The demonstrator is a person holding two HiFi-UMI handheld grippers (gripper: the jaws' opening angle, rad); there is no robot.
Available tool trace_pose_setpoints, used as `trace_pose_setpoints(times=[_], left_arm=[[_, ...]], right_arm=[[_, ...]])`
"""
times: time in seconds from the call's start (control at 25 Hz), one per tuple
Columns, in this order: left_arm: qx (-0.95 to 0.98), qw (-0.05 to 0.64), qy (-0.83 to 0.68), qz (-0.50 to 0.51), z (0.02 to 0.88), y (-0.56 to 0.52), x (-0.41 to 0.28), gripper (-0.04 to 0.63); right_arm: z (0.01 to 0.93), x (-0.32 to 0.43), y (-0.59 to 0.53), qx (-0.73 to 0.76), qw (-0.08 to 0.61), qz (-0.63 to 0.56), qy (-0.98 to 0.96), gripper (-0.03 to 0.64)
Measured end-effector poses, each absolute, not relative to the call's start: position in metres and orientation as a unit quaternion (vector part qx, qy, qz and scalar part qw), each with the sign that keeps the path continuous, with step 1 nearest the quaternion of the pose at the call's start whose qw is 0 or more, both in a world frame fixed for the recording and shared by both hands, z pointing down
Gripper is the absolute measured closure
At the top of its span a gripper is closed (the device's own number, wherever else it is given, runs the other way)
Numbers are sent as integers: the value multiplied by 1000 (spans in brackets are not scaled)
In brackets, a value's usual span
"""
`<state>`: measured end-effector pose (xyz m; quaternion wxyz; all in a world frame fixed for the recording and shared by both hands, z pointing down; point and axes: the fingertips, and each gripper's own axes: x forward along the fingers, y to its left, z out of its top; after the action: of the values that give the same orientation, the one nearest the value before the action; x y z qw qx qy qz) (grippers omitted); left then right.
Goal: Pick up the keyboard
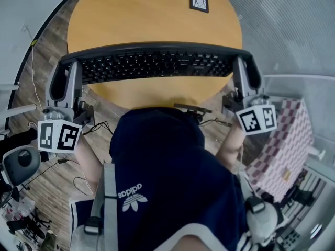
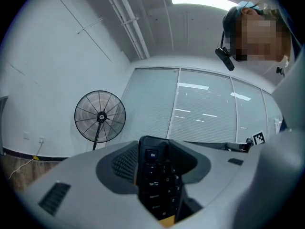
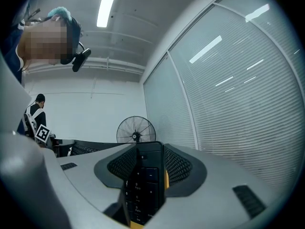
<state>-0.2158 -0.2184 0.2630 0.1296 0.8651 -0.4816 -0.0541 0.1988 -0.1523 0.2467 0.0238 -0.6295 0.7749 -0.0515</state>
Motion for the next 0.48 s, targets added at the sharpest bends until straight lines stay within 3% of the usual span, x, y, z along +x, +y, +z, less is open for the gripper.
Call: trace_pose_setpoints(times=[0.48], left_arm=[[865,133,-482,-50,266,-219,-216,400]], right_arm=[[247,197,-153,-631,15,-54,774,442]])
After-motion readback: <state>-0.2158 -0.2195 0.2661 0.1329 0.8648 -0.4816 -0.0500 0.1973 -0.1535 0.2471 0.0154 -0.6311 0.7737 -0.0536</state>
